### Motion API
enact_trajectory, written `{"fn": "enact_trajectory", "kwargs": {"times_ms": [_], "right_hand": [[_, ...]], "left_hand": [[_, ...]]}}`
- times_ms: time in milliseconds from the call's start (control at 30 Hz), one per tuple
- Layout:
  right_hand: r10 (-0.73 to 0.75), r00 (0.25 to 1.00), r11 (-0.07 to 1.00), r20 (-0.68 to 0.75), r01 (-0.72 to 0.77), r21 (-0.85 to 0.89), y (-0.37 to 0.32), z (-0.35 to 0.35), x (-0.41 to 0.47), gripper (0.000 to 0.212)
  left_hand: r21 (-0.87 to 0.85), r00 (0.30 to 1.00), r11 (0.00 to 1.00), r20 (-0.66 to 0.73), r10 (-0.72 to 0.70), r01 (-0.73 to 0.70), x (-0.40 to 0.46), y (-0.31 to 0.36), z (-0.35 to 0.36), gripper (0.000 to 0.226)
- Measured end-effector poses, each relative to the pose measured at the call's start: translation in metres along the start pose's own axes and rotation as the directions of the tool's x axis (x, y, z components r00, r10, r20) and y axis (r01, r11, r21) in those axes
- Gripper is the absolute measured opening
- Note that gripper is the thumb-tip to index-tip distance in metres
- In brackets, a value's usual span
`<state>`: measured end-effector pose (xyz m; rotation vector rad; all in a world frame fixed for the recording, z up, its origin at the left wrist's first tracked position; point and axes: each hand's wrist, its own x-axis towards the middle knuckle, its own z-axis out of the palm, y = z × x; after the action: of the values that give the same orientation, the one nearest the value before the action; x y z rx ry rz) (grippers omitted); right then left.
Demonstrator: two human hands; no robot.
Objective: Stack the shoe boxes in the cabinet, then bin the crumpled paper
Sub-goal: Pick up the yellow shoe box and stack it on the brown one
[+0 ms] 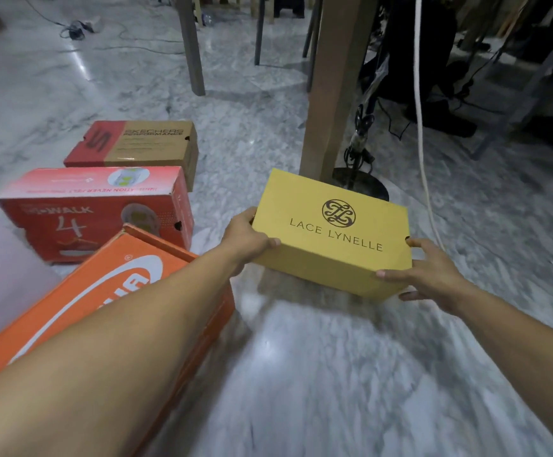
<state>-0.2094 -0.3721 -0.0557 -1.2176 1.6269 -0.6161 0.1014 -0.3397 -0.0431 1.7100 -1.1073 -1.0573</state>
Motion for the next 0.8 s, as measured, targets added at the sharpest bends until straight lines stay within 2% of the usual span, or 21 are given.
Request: {"fn": "enact_trajectory", "kwargs": {"times_ms": [167,267,333,433,500,633,700,800], "right_hand": [[-0.167,0.983,0.985,0.073,0.17,-0.026,-0.053,-0.013,-0.052,0.089],[-0.228,0.961,0.973,0.154,0.233,-0.011,-0.083,-0.01,-0.095,0.077],[-0.254,0.943,0.963,0.213,0.267,-0.035,-0.101,-0.005,-0.127,0.087],[-0.307,0.912,0.927,0.273,0.351,-0.129,-0.129,0.004,-0.178,0.107],[-0.356,0.882,0.897,0.308,0.415,-0.151,-0.147,0.008,-0.209,0.112],[-0.412,0.84,0.872,0.353,0.475,-0.114,-0.18,0.018,-0.267,0.104],[-0.435,0.823,0.856,0.366,0.504,-0.117,-0.194,0.023,-0.295,0.106],[-0.482,0.784,0.815,0.393,0.565,-0.129,-0.213,0.033,-0.341,0.095]], "left_hand": [[0.02,0.989,0.996,-0.125,0.083,-0.081,-0.067,0.043,-0.047,0.054],[0.055,0.977,0.996,-0.196,0.082,-0.073,-0.127,0.066,-0.082,0.055],[0.092,0.972,0.994,-0.221,0.079,-0.06,-0.167,0.079,-0.106,0.058],[0.124,0.965,0.991,-0.25,0.074,-0.044,-0.225,0.101,-0.141,0.051],[0.147,0.961,0.989,-0.267,0.072,-0.033,-0.262,0.116,-0.162,0.053],[0.209,0.948,0.978,-0.311,0.068,-0.001,-0.324,0.138,-0.203,0.041],[0.213,0.938,0.977,-0.337,0.08,-0.007,-0.353,0.144,-0.221,0.04],[0.182,0.915,0.983,-0.391,0.098,-0.028,-0.4,0.151,-0.246,0.041]]}}
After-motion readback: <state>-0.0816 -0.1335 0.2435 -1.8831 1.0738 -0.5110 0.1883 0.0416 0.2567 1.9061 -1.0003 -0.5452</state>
